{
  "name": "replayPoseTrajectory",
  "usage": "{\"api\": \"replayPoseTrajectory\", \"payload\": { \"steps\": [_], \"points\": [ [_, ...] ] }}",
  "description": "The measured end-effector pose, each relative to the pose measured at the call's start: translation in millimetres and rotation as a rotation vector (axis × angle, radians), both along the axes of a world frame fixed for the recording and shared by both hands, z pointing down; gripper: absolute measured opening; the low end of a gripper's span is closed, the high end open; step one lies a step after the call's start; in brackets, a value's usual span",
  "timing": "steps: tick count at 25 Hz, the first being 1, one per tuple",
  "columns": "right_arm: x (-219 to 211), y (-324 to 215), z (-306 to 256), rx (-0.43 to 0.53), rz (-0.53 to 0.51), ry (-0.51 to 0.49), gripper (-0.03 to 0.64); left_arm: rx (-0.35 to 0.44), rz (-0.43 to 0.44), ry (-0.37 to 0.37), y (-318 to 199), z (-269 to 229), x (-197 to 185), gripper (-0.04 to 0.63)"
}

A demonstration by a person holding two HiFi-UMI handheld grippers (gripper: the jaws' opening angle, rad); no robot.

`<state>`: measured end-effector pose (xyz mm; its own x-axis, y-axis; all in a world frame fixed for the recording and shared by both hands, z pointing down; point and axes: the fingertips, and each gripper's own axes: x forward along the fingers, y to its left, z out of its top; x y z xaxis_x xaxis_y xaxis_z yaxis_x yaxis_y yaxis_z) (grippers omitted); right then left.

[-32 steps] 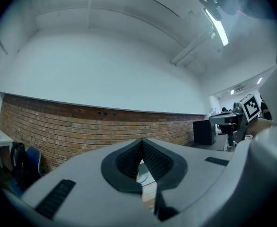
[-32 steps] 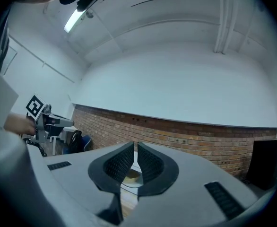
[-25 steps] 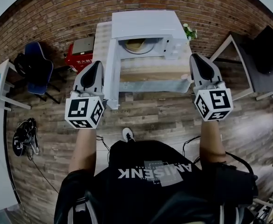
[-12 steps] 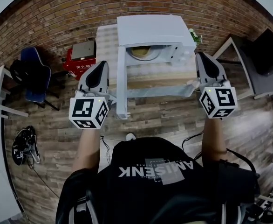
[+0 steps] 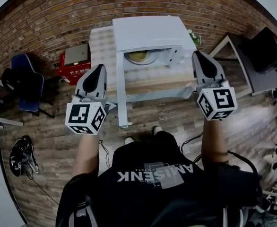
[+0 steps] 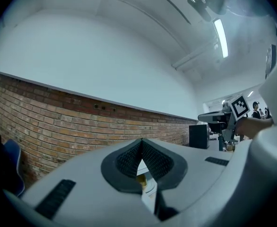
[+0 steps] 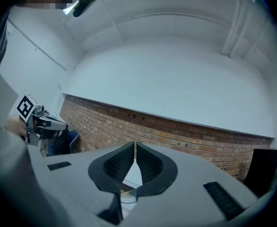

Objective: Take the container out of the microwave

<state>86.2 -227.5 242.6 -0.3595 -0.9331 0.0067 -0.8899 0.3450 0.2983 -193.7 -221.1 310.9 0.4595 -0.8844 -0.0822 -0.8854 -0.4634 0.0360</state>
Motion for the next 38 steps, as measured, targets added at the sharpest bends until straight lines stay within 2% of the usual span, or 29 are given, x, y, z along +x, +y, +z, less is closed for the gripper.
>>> {"api": "replayPoseTrajectory", "payload": {
  "steps": [4,8,15,16,18,23,27,33,38],
  "points": [
    [-2,-22,10,-0.015,-0.029,0.022,0.044,-0.018,-0.022,0.004,-15,6,5,0.011],
    [4,-43,25,-0.043,-0.07,0.037,0.044,-0.04,-0.05,-0.059,-29,16,18,0.011],
    [-1,-83,41,-0.053,-0.164,0.094,0.052,-0.09,-0.098,-0.003,-48,25,27,0.011],
    [-3,-88,44,-0.054,-0.181,0.104,0.066,-0.092,-0.103,0.001,-49,28,29,0.011],
    [-10,-98,53,-0.067,-0.226,0.115,0.144,-0.1,-0.118,-0.001,-51,33,32,0.011],
    [-23,-119,82,-0.104,-0.293,0.115,0.172,-0.12,-0.168,-0.068,-58,51,41,0.012],
    [-39,-125,118,-0.153,-0.355,0.136,0.199,-0.143,-0.188,-0.027,-59,63,43,0.012],
    [-64,-123,156,-0.191,-0.452,0.163,0.204,-0.137,-0.262,-0.041,-63,71,42,0.012],
    [-79,-118,191,-0.188,-0.515,0.241,0.204,-0.161,-0.279,0.054,-70,70,44,0.012]
  ]
}}
